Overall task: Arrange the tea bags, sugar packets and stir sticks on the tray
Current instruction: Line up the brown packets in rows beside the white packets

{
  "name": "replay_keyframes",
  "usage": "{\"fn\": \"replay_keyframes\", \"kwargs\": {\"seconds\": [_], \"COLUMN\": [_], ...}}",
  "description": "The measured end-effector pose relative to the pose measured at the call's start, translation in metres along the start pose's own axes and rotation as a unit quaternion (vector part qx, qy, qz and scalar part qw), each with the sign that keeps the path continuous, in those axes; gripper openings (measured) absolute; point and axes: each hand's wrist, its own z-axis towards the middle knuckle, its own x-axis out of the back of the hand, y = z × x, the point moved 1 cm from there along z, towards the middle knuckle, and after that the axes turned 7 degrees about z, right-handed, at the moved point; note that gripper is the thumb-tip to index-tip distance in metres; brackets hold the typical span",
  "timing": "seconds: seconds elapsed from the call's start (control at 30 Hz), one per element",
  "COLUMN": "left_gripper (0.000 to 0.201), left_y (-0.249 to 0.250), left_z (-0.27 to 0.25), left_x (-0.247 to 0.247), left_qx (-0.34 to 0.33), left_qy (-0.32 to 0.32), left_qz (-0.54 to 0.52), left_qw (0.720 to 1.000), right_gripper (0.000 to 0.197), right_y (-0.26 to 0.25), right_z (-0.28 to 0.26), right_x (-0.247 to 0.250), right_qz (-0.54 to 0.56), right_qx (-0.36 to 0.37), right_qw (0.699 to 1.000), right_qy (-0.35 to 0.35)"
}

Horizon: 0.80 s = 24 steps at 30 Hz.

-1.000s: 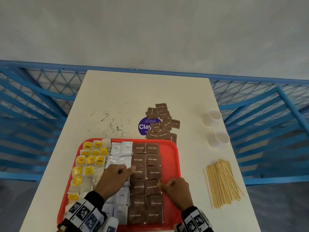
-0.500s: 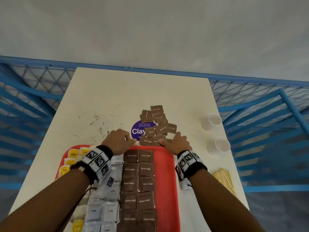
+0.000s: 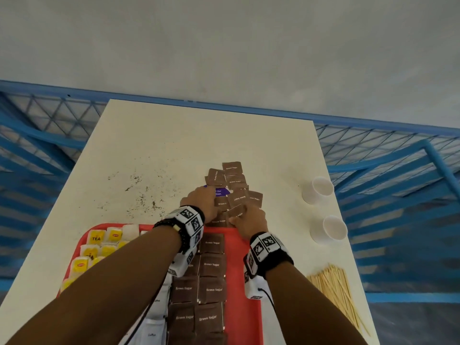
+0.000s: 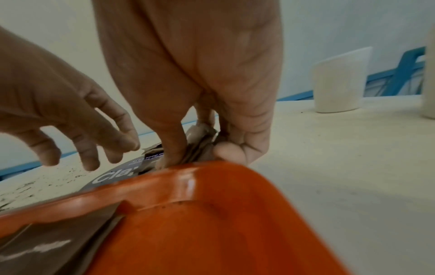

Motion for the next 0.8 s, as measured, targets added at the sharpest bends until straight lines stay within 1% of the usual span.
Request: {"fn": "replay_keyframes", "kwargs": {"seconds": [0.07, 0.1, 0.17, 0.23, 0.33, 0.4, 0.43, 0.47, 0.53, 0.6, 0.67, 0.73, 0.8], "left_gripper": [0.059, 0.059, 0.054, 0.048, 0.041, 0.040, 0.040, 0.041, 0.040, 0.037, 0.037, 0.037, 0.040], "left_y": [0.002, 0.004, 0.007, 0.009, 0.009, 0.007, 0.005, 0.005, 0.003, 0.004, 0.007, 0.009, 0.011], "left_z": [0.001, 0.001, 0.000, 0.001, 0.004, 0.005, 0.006, 0.006, 0.008, 0.009, 0.008, 0.009, 0.009], "left_x": [-0.007, -0.012, -0.021, -0.025, -0.026, -0.025, -0.025, -0.024, -0.025, -0.026, -0.026, -0.025, -0.022], "left_qx": [0.014, 0.025, 0.041, 0.053, 0.072, 0.096, 0.106, 0.113, 0.121, 0.120, 0.116, 0.103, 0.086], "left_qy": [-0.037, -0.045, -0.034, -0.020, -0.021, -0.022, -0.021, -0.021, -0.024, -0.028, -0.032, -0.032, -0.029], "left_qz": [0.034, 0.048, 0.054, 0.037, 0.008, -0.008, -0.014, -0.020, -0.028, -0.019, -0.010, -0.013, -0.033], "left_qw": [0.999, 0.997, 0.997, 0.998, 0.997, 0.995, 0.994, 0.993, 0.992, 0.992, 0.993, 0.994, 0.995], "right_gripper": [0.015, 0.016, 0.018, 0.019, 0.013, 0.011, 0.011, 0.010, 0.009, 0.015, 0.020, 0.025, 0.022], "right_y": [0.012, 0.020, 0.037, 0.049, 0.048, 0.032, 0.023, 0.013, -0.003, -0.013, -0.017, -0.019, -0.018], "right_z": [0.003, 0.004, 0.005, 0.008, 0.015, 0.019, 0.023, 0.027, 0.032, 0.036, 0.038, 0.037, 0.038], "right_x": [0.011, 0.018, 0.032, 0.041, 0.049, 0.049, 0.046, 0.042, 0.033, 0.023, 0.014, 0.009, 0.008], "right_qz": [0.021, 0.038, 0.070, 0.111, 0.187, 0.227, 0.230, 0.224, 0.177, 0.094, 0.021, -0.009, -0.004], "right_qx": [0.005, -0.008, -0.035, -0.056, -0.053, -0.037, -0.027, -0.012, 0.015, 0.046, 0.075, 0.078, 0.073], "right_qw": [0.999, 0.998, 0.994, 0.989, 0.978, 0.972, 0.972, 0.974, 0.984, 0.994, 0.997, 0.997, 0.997], "right_qy": [0.024, 0.042, 0.071, 0.084, 0.072, 0.047, 0.039, 0.033, 0.027, 0.018, 0.015, 0.011, 0.008]}}
